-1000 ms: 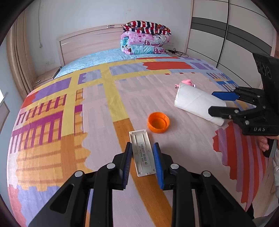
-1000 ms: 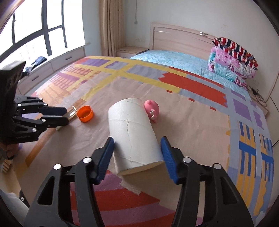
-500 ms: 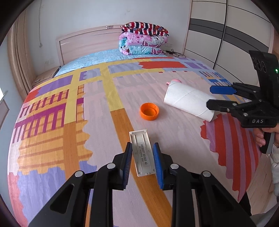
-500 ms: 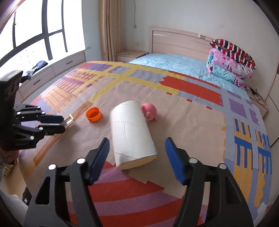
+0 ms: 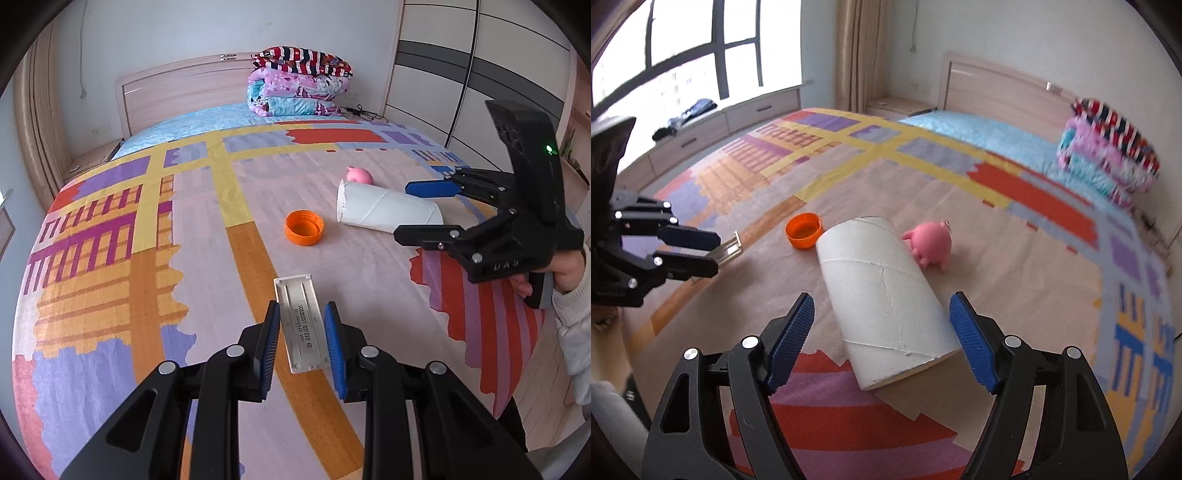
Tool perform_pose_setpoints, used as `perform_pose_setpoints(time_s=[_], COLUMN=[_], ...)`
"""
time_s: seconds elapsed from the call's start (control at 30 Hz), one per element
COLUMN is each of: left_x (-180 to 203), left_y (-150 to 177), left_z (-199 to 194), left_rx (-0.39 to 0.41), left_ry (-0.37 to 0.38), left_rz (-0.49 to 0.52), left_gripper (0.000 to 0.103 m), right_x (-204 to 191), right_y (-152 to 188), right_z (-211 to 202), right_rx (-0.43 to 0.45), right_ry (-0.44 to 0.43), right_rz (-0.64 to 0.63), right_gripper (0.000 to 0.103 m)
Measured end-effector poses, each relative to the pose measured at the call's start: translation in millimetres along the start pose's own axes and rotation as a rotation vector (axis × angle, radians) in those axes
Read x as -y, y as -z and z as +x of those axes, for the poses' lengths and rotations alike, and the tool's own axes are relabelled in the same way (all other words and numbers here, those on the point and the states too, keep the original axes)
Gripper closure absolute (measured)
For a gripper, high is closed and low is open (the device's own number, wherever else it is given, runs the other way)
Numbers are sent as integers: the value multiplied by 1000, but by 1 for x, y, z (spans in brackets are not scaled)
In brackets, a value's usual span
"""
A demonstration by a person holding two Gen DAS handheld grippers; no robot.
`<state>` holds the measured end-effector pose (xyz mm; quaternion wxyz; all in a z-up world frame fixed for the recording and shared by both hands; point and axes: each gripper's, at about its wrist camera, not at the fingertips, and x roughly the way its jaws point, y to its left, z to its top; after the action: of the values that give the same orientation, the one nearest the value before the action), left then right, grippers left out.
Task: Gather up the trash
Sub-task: 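Close the right tool around the white cardboard paper roll, then lift the paper roll with the right tool while the left tool holds the plate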
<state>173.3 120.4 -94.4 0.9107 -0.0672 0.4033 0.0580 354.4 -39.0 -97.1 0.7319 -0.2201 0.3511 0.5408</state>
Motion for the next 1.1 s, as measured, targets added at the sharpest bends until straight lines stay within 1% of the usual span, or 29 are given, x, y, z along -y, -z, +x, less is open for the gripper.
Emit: perform_pose_setpoints(time_s=[0.07,0.1,0.17,0.37,0.5,0.77,0.97,1.0,1.03,1.1], left_x=[0,1,1,5,5,11,21,23,26,29], left_y=[1,1,0,2,4,8,13,14,16,19], left_z=[-1,-1,-1,-7,-12,-29,-44,-46,-49,-54], left_rx=[0,0,2,12,20,42,63,65,67,72], left_ry=[3,4,7,14,10,14,21,23,25,27], left_rz=[2,4,6,12,8,19,32,34,37,39], left_gripper=[79,79,79,79,79,79,79,79,79,79], right_x=[-3,-5,-8,-13,-27,-41,-52,-54,-57,-62], right_y=[1,2,4,7,10,17,28,30,32,36], right_z=[1,1,-1,-9,-19,-45,-67,-70,-75,-79], right_rx=[-20,-31,-37,-37,-19,13,32,33,34,26], right_ry=[-2,-3,7,-7,-23,-7,2,-2,-6,-7], right_rz=[-5,-16,-34,-22,-42,-45,-39,-37,-38,-35], right_gripper=[29,42,42,43,43,43,44,47,56,81])
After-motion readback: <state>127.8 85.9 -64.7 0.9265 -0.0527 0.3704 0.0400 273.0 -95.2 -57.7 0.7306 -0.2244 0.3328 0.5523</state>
